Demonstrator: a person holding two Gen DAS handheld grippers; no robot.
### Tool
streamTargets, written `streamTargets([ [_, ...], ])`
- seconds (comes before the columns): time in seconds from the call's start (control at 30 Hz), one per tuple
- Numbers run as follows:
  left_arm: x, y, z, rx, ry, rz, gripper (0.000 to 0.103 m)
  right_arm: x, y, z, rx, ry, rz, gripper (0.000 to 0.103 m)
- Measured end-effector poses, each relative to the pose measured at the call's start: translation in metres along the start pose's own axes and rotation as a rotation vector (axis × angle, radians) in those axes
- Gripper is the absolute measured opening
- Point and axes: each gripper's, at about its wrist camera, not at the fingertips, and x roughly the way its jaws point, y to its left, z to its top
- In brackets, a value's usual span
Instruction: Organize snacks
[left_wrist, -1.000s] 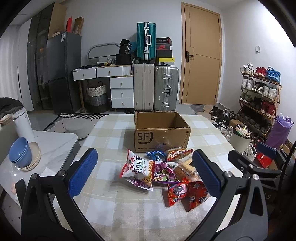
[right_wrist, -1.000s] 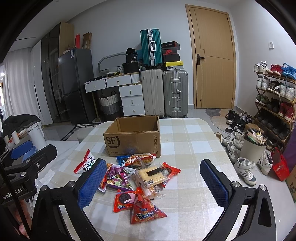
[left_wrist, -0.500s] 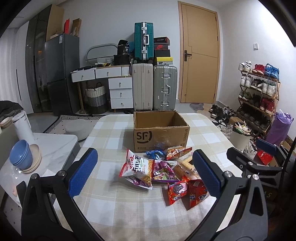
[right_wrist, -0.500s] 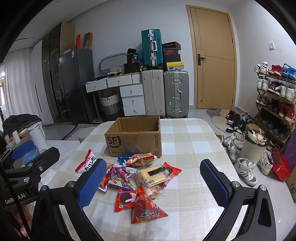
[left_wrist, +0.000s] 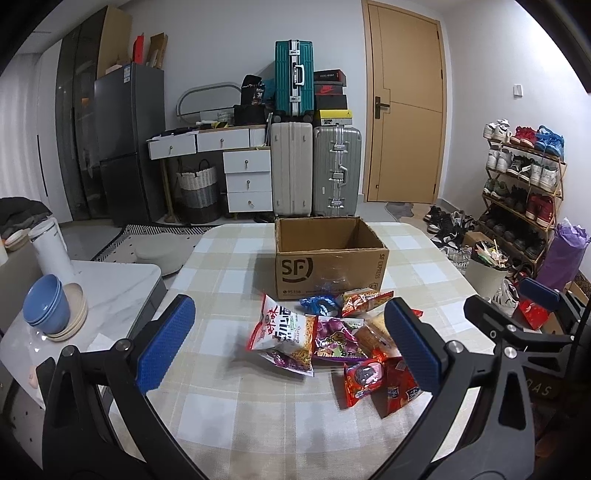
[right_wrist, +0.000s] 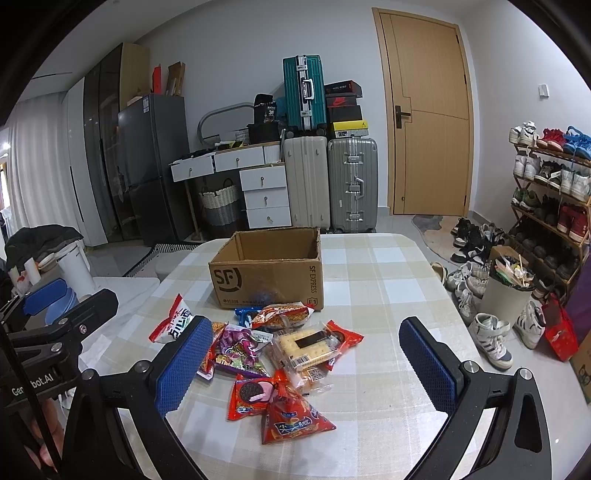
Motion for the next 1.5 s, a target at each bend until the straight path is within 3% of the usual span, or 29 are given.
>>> streamTargets([
  [0.6,0.024,0.011,-0.006,-0.016,0.044,-0.011,0.103,0.017,-0.003,-0.01,0.001,0.023,-0.002,0.103],
  [1.03,0.11,0.063,-0.033,-0.122,0.178,-0.072,0.102,0.069,-0.007,-0.038,-0.035,0.091,0.059,0.103],
  [1.2,0.15,0.074,-0.041,-0.146,0.224,-0.138,0.101,0.102,-0.007,-0.052,-0.039,0.147,0.081,0.103],
  [1.3,0.171,0.071,-0.044,-0.139,0.246,-0.18,0.095,0.118,-0.01,-0.06,-0.028,0.174,0.097,0.103],
  [1.37,0.188,0.068,-0.049,-0.132,0.275,-0.202,0.076,0.129,-0.014,-0.065,-0.023,0.194,0.095,0.103],
  [1.43,0.202,0.069,-0.052,-0.141,0.297,-0.224,0.066,0.14,-0.017,-0.069,-0.013,0.212,0.103,0.103],
  [1.5,0.211,0.068,-0.055,-0.151,0.293,-0.273,0.049,0.144,-0.019,-0.071,-0.003,0.228,0.107,0.103],
])
